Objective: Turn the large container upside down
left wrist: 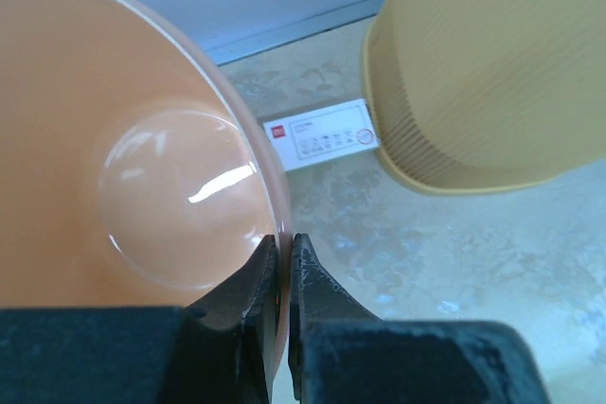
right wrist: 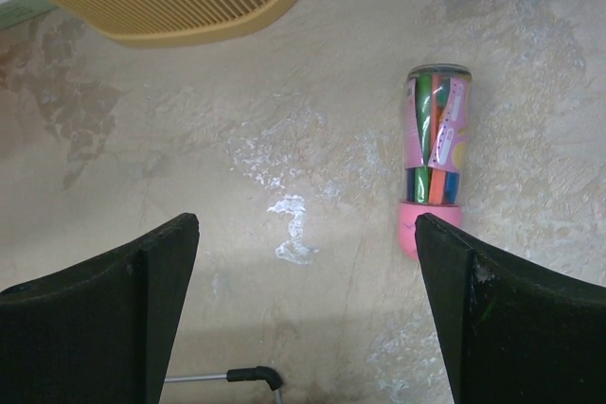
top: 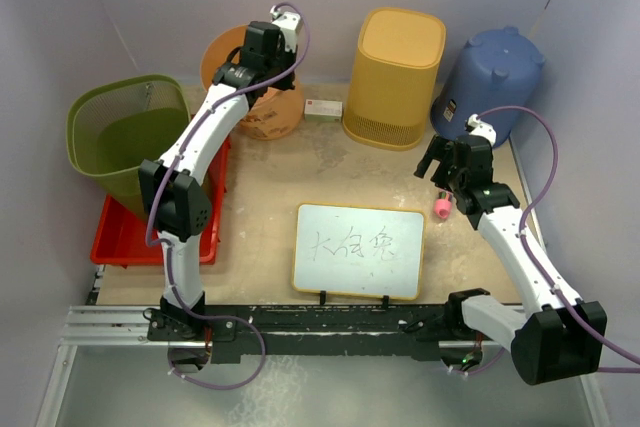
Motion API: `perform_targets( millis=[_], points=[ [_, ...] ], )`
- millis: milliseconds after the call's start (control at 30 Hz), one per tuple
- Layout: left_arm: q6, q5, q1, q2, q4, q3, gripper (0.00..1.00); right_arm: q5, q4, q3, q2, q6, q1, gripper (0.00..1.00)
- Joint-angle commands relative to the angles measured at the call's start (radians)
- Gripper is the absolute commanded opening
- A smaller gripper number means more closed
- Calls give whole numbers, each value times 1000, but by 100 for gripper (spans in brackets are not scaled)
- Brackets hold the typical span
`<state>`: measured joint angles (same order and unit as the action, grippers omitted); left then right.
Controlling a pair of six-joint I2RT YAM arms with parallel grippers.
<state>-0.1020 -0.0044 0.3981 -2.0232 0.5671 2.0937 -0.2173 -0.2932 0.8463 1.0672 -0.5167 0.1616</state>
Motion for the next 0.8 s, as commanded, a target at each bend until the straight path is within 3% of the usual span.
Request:
perform_targets(
  millis=[0, 267, 500, 667, 767],
  points=[
    [-53, -26, 80, 147, -20, -13, 0, 1, 38, 1, 0, -23, 0, 97],
    [-190, -64, 159, 261, -47, -92, 0, 5, 33, 3, -9, -29, 0, 97],
    [-394, 63, 208, 315, -200, -208, 0, -82, 1, 14, -26, -37, 0, 98],
    [-618, 117, 231, 427, -479, -431, 0, -186, -11, -16, -76, -65, 0, 99],
    [-691, 186, 232, 442, -532, -487, 0, -254, -16, -33, -115, -94, -1, 100]
  ],
)
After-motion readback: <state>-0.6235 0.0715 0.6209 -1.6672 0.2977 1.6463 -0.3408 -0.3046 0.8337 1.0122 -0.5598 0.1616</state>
